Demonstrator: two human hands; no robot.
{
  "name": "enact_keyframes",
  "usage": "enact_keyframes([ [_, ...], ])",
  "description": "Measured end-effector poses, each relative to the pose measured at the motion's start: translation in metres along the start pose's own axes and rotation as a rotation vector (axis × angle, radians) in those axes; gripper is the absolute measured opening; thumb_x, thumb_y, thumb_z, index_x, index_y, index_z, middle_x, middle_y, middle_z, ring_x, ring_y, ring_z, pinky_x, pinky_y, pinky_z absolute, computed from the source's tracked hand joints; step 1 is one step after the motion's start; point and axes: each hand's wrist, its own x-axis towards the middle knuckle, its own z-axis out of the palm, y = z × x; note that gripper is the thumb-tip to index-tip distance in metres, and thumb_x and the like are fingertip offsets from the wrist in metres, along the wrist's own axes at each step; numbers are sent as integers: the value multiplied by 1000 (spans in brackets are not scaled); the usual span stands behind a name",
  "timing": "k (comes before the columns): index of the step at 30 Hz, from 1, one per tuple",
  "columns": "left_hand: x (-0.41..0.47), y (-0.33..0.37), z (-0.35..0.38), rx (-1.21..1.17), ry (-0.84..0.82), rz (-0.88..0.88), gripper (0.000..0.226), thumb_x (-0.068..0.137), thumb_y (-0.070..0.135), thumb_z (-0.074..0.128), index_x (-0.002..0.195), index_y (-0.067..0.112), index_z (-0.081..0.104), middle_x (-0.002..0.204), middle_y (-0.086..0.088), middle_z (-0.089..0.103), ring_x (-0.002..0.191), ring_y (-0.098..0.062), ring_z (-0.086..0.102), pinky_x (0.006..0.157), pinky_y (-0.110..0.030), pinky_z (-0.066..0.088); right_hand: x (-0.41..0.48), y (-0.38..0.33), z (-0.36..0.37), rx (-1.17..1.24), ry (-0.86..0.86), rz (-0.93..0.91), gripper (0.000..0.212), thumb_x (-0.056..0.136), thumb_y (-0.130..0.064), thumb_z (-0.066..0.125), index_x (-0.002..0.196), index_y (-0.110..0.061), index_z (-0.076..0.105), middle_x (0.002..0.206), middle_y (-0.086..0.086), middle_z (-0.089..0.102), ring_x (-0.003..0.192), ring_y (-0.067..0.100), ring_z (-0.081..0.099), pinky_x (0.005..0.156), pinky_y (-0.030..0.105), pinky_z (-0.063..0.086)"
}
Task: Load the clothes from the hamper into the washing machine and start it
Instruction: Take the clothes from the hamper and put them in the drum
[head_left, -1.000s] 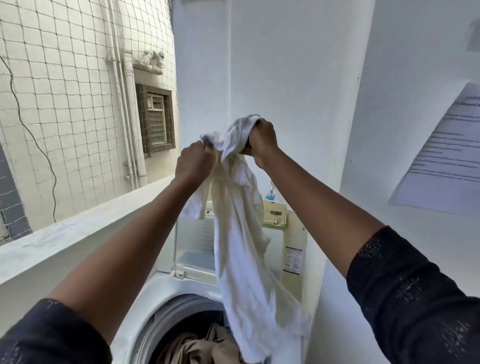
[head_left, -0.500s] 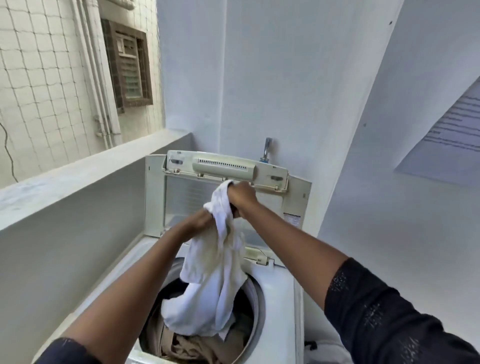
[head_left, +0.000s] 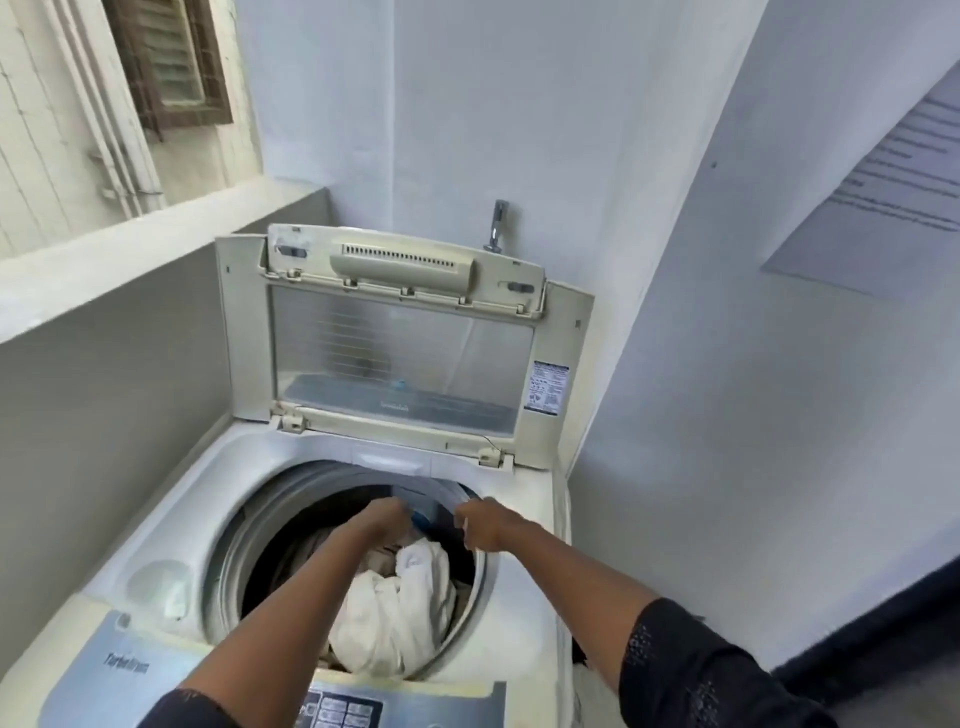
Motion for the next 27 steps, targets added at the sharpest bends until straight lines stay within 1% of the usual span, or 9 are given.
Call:
enact_keyframes([
  [2,13,26,4,-98,119,76,33,92,5,37,117,1,59,125,-15,60,117,-31,55,88,-32,42,-5,22,0,65,84,10,35,90,-1,46,123,-1,56,130,20,54,121,35,49,97,34,40],
  [6,14,111,6,-358,359,197,36,93,7,38,123,10,58,127,-13,61,121,-31,51,99,-34,40,-18,78,-8,262,289,96,32,85,-8,47,112,-12,62,124,14,60,118,29,54,97,33,43],
  [9,22,179,19,-450,413,284,36,91,8,41,123,9,58,125,-13,62,118,-29,54,97,-33,40,-35,129,-14,376,436,171,23,84,-6,48,100,-8,65,110,17,66,105,32,59,84,33,47],
  [13,46,263,68,-501,344,277,39,91,7,41,128,7,53,130,-14,57,121,-26,52,100,-31,40,-53,215,4,493,507,294,15,86,-12,53,91,-6,67,98,17,68,93,35,63,76,37,50],
  [16,64,311,125,-463,229,212,40,92,7,39,130,10,51,133,-14,54,123,-27,50,100,-32,39,-68,275,47,545,436,385,17,86,-11,54,93,-5,69,100,17,69,96,32,64,79,33,49],
  [18,78,331,171,-421,135,166,40,92,6,39,130,9,51,133,-15,54,123,-28,50,101,-32,38,-73,315,87,576,378,435,14,84,-6,54,82,-6,68,95,16,69,93,28,64,79,31,48],
  [21,93,334,247,-308,11,112,36,94,8,39,125,6,55,130,-15,57,122,-27,51,101,-32,36,-75,359,158,644,251,489,29,83,-6,54,58,-18,45,78,9,58,79,19,55,68,31,42],
  [24,107,316,330,-278,-86,40,39,97,12,34,135,13,44,141,-6,47,131,-18,43,107,-25,30,-66,392,237,732,138,567,16,82,-9,56,71,-15,47,83,5,57,79,18,53,63,23,35],
  [27,124,287,408,-347,-182,-65,42,97,16,30,137,11,41,139,-8,49,129,-17,46,102,-18,34,-40,416,319,815,47,609,23,83,-11,59,68,-17,42,78,4,53,81,21,56,62,23,33],
])
